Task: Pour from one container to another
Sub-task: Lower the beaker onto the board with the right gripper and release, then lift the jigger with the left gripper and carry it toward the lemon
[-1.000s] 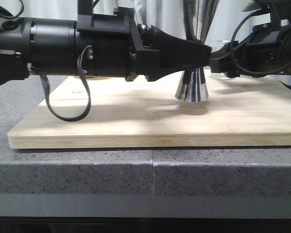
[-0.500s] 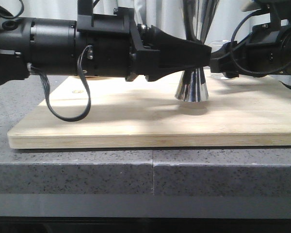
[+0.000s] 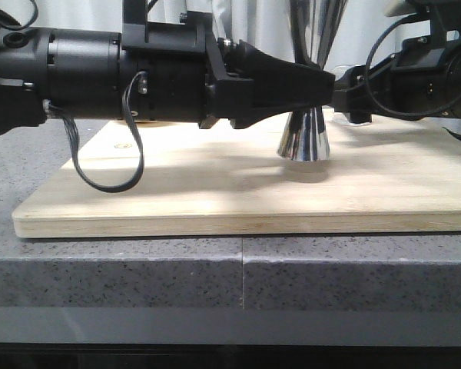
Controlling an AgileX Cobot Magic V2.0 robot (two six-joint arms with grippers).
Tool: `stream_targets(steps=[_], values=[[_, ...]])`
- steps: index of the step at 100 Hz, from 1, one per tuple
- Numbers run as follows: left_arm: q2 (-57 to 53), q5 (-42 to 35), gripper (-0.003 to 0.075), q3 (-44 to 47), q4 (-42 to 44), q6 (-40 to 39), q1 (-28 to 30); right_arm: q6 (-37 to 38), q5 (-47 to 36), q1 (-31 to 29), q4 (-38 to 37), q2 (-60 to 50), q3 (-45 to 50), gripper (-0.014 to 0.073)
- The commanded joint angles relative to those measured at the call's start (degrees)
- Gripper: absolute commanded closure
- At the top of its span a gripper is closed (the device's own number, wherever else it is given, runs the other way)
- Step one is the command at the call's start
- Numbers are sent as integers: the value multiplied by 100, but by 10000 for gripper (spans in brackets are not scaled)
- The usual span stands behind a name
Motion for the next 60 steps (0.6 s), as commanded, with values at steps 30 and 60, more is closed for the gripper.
stream_targets(steps=[30, 60], values=[[-325, -471, 741, -166, -290, -56, 0, -3, -550, -31, 90, -651, -104, 97], [-325, -471, 741, -180, -301, -56, 2, -3, -608, -31, 95, -1257, -126, 97]])
